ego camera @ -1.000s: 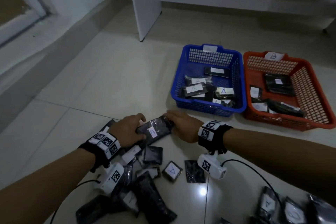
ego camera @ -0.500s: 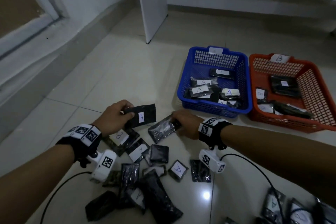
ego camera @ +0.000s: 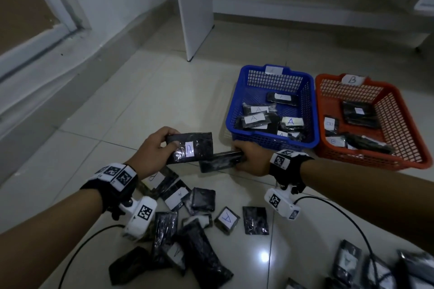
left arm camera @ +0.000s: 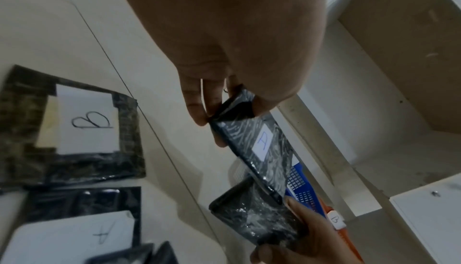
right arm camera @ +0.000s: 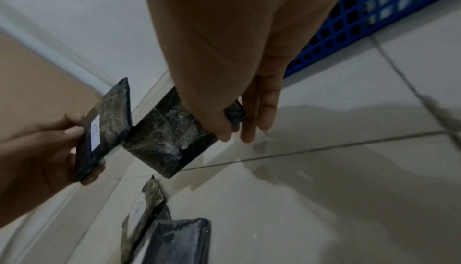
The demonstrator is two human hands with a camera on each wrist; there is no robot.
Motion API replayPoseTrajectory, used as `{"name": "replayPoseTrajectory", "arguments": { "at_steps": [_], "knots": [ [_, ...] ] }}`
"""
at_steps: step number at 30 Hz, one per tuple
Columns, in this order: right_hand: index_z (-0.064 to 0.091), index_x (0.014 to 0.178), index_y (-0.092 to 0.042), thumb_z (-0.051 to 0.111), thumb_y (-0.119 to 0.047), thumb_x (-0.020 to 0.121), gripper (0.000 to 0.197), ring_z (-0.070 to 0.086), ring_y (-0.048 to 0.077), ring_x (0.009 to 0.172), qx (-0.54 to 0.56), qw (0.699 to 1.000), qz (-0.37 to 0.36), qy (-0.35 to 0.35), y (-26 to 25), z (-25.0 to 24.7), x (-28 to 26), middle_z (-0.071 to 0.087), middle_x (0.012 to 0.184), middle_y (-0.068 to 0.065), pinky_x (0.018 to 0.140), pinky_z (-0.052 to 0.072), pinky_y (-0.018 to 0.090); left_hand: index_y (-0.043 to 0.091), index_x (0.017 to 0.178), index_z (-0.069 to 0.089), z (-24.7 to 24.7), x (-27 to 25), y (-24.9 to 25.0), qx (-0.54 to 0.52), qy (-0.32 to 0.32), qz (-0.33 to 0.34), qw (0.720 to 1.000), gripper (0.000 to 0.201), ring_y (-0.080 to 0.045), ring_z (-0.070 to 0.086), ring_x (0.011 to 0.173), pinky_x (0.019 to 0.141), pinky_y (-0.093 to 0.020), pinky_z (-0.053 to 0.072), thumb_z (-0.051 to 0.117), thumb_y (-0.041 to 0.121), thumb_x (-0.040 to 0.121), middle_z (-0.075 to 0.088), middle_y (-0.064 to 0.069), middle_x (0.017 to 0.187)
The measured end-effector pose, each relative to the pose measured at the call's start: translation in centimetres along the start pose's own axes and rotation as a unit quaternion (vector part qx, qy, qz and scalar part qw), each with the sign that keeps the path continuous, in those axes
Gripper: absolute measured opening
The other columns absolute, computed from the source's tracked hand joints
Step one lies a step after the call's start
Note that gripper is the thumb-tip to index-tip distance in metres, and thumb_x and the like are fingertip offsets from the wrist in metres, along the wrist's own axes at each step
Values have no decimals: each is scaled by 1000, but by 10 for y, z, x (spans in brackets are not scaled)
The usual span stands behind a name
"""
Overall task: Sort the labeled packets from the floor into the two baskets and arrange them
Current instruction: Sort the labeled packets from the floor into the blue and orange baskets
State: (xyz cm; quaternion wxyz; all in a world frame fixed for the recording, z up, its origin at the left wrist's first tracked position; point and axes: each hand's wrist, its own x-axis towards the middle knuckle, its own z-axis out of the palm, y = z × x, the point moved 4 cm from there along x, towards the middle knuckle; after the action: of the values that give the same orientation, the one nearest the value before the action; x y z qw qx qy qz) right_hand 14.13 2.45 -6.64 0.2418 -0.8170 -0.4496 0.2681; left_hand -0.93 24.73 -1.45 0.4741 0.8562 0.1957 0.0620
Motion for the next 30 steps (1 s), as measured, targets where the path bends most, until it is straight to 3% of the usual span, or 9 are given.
{"name": "replayPoseTrajectory", "arguments": {
  "at_steps": [3,5,7,12,15,18,24,27,30],
  "knots": [
    [55,109,-13,64,-1,90,24,57,12,83,86,996,-15,7,7,-10,-24,63,100,3,74,45,29,17,108,59,8,3,18,-39,10,4,999,14,-13,64,86,65,-23,55,52,8,100,67,-9,107],
    [53,135,-23,54,4,95,48,56,10,112,109,994,-8,-7,13,-13,-41,59,130,-5,91,45,18,18,116,55,14,3,29,-59,0,4,998,18,-17,66,78,56,-25,55,50,9,102,67,-11,105],
    [51,141,-30,47,7,96,58,53,10,116,134,991,13,-13,15,-15,-57,53,129,-15,93,42,17,23,119,50,21,1,40,-63,-24,19,998,20,-21,69,67,51,-27,52,46,12,104,68,-10,98],
    [72,120,-12,52,21,84,52,54,15,79,175,983,32,55,17,-37,-100,56,92,0,70,51,34,12,98,58,46,5,66,-51,-56,56,996,18,-30,72,62,52,-30,50,42,7,105,65,-19,101],
    [77,111,-17,80,4,75,41,61,3,87,191,976,59,86,26,-51,-123,68,103,1,78,51,19,12,99,60,64,8,79,-55,-77,55,994,17,-32,72,65,60,-38,50,44,7,104,65,-13,99],
    [79,106,-23,92,-22,70,39,61,1,104,233,962,94,108,37,-63,-141,65,115,-9,94,51,22,14,100,61,80,12,96,-50,-89,72,992,17,-30,73,66,56,-33,48,45,7,104,65,-14,104],
    [75,107,-18,84,-5,77,34,66,9,105,266,940,87,196,60,-93,-177,68,114,-4,88,57,26,26,100,63,112,27,124,-59,-92,108,988,23,-36,68,74,54,-32,51,50,7,102,63,-12,109],
    [75,106,-23,86,-9,75,35,65,6,106,259,934,95,228,75,-109,-190,68,118,-5,85,56,20,15,109,60,129,33,135,-90,-102,100,986,23,-14,65,83,58,-20,54,61,-1,93,59,-8,118],
    [75,109,-20,85,-7,76,37,65,3,104,276,921,96,257,87,-127,-197,69,116,-7,84,56,21,19,112,58,143,41,140,-105,-122,98,982,39,-19,67,97,68,-22,58,71,-5,84,57,-6,125]
  ]
}}
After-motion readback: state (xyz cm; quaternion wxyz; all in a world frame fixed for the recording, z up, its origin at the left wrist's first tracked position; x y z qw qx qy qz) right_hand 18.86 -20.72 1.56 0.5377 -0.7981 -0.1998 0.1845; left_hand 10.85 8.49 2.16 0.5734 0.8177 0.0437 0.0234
